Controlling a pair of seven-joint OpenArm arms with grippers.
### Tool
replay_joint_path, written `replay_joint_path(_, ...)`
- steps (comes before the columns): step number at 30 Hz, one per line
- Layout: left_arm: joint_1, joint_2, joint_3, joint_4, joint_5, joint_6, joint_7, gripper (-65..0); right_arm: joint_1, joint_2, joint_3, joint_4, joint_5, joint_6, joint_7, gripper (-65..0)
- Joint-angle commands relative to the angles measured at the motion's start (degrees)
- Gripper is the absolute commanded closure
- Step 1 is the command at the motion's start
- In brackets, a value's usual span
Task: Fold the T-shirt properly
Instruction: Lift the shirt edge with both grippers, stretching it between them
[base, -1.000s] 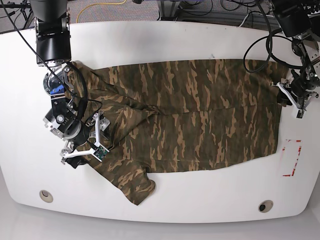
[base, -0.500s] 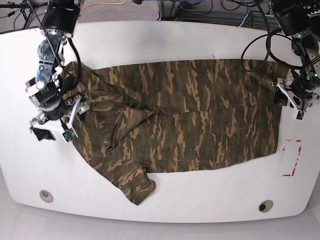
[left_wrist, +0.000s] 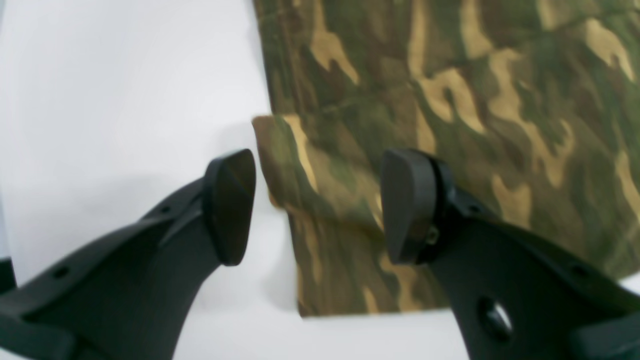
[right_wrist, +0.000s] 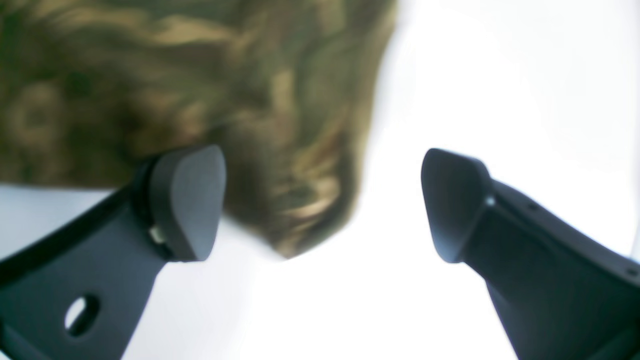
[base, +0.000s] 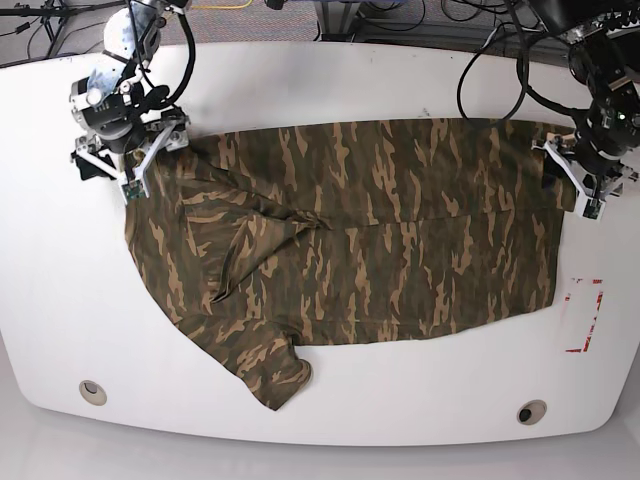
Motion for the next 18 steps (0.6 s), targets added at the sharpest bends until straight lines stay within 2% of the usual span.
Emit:
replay_joint_path(1, 1.8, 1.5, 0.0, 1.0, -0.2, 0.1, -0.3, -36.5, -1.1, -0.5, 0.6, 1.3, -0.1, -0.1, 0.8, -59.1)
replay_joint_path(3, 2.4, 2.0, 0.0, 0.7, -0.1, 0.1, -0.3, -34.0, -1.7, -0.5, 0.6, 1.3, -0.1, -0.1, 0.8, -59.1)
replay_joint_path(8, 2.8, 2.1, 0.0, -4.9, 0.0, 0.1, -0.3, -23.1, -2.3, -0.6, 0.6, 1.1, -0.1, -0.1, 0.8, -59.1)
replay_joint_path(11, 2.6, 1.9, 0.0, -8.7, 0.0, 0.1, -0.3, -21.4, -2.3, -0.6, 0.6, 0.8, -0.1, -0.1, 0.9, -59.0)
replay_joint_path(14, 2.6, 0.2, 0.0, -11.3, -0.1, 0.1, -0.7, -21.4, -2.3, -0.4, 0.6, -0.1, -0.1, -0.1, 1.4, -58.3)
replay_joint_path(18, 2.6, -0.3, 0.1, -11.9, -0.1, 0.1, -3.7, -21.4, -1.8, -0.3, 0.6, -1.9, -0.1, -0.1, 1.4, -51.8)
